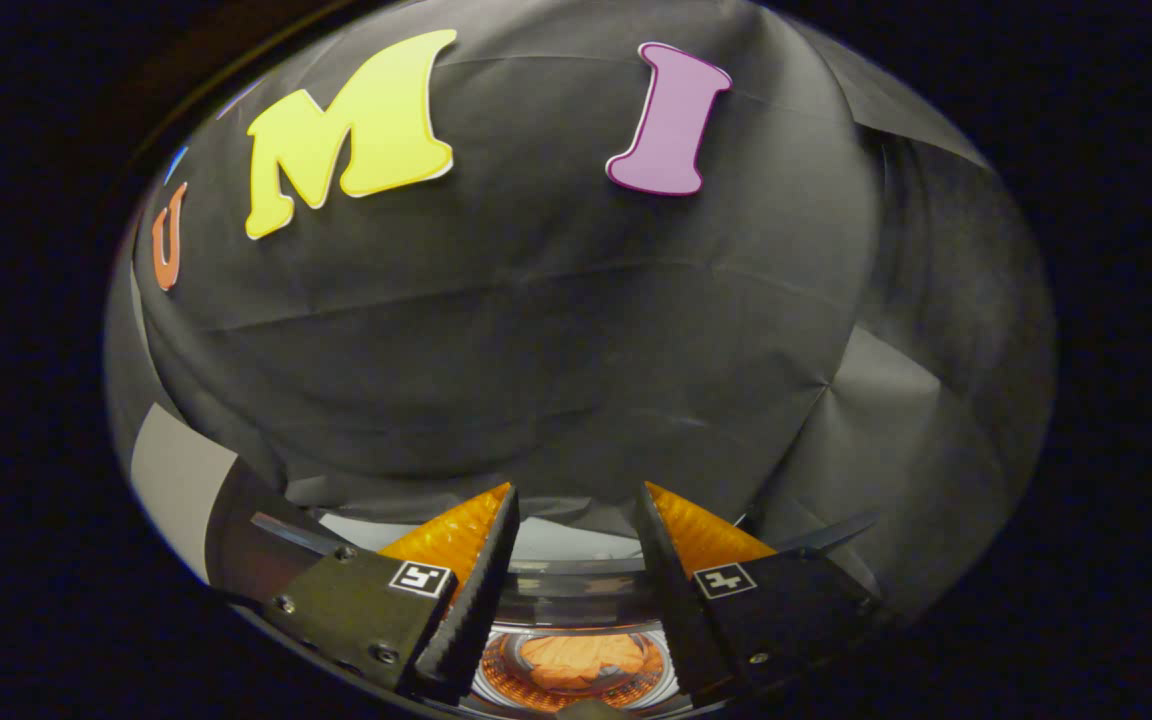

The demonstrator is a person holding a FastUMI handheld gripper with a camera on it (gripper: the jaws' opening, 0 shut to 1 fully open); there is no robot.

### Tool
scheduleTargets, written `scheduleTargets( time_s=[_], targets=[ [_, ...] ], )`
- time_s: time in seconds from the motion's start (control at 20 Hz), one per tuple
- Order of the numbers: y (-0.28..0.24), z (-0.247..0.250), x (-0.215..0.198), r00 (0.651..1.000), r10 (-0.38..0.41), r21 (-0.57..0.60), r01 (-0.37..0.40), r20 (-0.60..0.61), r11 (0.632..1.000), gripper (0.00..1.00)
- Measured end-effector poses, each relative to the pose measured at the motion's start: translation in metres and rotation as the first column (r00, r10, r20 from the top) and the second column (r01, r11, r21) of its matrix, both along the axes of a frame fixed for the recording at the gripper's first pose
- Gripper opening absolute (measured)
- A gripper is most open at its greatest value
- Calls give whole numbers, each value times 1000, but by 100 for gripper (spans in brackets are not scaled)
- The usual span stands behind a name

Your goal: Put the clothes into the washing machine and then close the washing machine lid.

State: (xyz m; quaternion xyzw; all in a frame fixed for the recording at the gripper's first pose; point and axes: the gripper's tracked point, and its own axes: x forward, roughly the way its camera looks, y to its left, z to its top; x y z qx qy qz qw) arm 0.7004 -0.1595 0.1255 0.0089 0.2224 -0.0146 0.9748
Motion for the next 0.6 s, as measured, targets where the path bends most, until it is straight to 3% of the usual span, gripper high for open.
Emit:
scheduleTargets(
  time_s=[0.6],
  targets=[
    [2,-3,-16,998,12,-15,-11,58,1000,75]
  ],
)
